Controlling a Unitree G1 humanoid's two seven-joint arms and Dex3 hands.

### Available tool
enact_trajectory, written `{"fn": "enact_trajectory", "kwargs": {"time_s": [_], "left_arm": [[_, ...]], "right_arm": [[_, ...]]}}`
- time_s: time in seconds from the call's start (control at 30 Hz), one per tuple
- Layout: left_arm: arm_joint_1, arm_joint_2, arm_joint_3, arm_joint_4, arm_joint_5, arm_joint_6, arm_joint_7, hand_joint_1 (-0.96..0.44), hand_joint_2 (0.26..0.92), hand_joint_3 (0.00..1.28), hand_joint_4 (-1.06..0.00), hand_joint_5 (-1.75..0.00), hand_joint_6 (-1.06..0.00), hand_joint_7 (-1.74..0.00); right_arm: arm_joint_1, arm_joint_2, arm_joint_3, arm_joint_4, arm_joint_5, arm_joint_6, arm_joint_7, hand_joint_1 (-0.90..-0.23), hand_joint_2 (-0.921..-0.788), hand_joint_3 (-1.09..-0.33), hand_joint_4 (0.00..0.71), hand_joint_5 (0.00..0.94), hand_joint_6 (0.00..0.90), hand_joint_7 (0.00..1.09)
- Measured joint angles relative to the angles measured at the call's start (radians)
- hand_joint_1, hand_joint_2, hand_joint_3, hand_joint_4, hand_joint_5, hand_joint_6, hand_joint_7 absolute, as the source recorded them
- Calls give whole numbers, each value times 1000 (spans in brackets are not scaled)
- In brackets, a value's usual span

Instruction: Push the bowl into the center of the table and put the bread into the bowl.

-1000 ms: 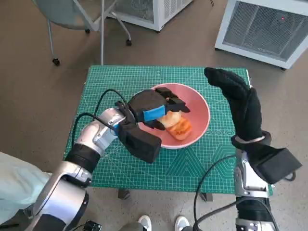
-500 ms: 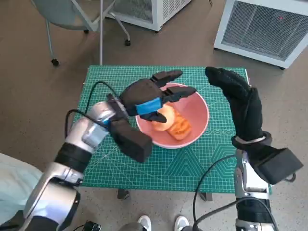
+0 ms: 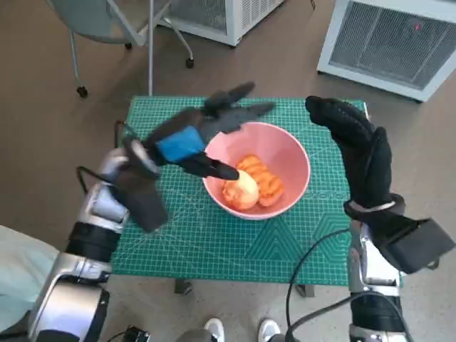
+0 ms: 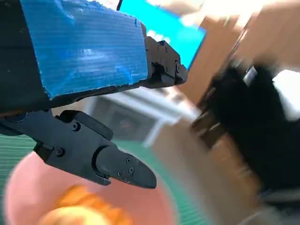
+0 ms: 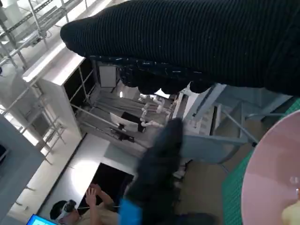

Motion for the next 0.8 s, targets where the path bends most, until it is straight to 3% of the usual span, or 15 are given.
{"fn": "enact_trajectory", "kwargs": {"time_s": [0.27,0.43,0.8], "left_arm": [[16,-102,123,4,-230,-1,-68,-564,921,177,-95,-35,-265,-49],[49,-177,164,3,-334,40,-115,-585,921,189,-81,-23,-261,-49],[111,-256,226,-5,-416,116,-182,-605,921,186,-19,-1,-243,-41]], "right_arm": [[-6,-3,-5,-28,-3,16,-20,-669,-921,-723,204,6,-1,508],[-21,-2,-3,-36,-13,16,-34,-673,-921,-722,202,5,-1,507],[-46,0,4,-36,-40,3,-52,-674,-921,-723,180,0,-1,501]]}}
